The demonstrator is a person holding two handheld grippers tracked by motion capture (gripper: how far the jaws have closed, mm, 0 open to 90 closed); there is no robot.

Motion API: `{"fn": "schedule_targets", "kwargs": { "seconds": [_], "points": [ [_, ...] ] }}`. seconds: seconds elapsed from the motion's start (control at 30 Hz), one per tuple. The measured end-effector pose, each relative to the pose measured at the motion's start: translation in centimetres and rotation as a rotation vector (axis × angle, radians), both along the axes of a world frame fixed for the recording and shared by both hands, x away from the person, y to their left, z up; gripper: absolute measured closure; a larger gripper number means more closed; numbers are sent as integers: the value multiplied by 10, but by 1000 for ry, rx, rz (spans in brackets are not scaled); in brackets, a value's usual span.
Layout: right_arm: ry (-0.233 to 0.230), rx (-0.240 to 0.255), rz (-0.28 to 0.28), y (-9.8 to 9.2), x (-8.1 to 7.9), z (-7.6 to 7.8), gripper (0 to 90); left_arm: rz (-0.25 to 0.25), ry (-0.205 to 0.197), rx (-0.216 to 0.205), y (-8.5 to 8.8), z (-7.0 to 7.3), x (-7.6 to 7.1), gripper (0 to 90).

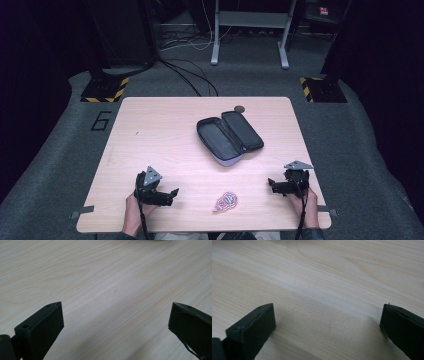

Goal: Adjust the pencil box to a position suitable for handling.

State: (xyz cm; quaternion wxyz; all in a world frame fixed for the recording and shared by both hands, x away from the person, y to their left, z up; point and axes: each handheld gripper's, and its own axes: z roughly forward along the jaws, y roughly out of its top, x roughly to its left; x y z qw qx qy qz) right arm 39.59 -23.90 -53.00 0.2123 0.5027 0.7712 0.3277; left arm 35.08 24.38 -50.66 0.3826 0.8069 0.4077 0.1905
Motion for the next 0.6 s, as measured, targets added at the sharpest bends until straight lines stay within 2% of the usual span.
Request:
{"fn": "schedule_targets", "kwargs": {
  "seconds": [0.23,0.5,0.6],
  "points": [
    [-1,-1,4,0,0,0,0,-54,-15,-9,-17,4,-5,1],
    [-1,-1,3,0,0,0,0,-113,-8,-32,-33,4,-8,1],
    [-2,-1,3,0,0,0,0,-120,-13,-34,-38,4,-9,1]
  ]
}}
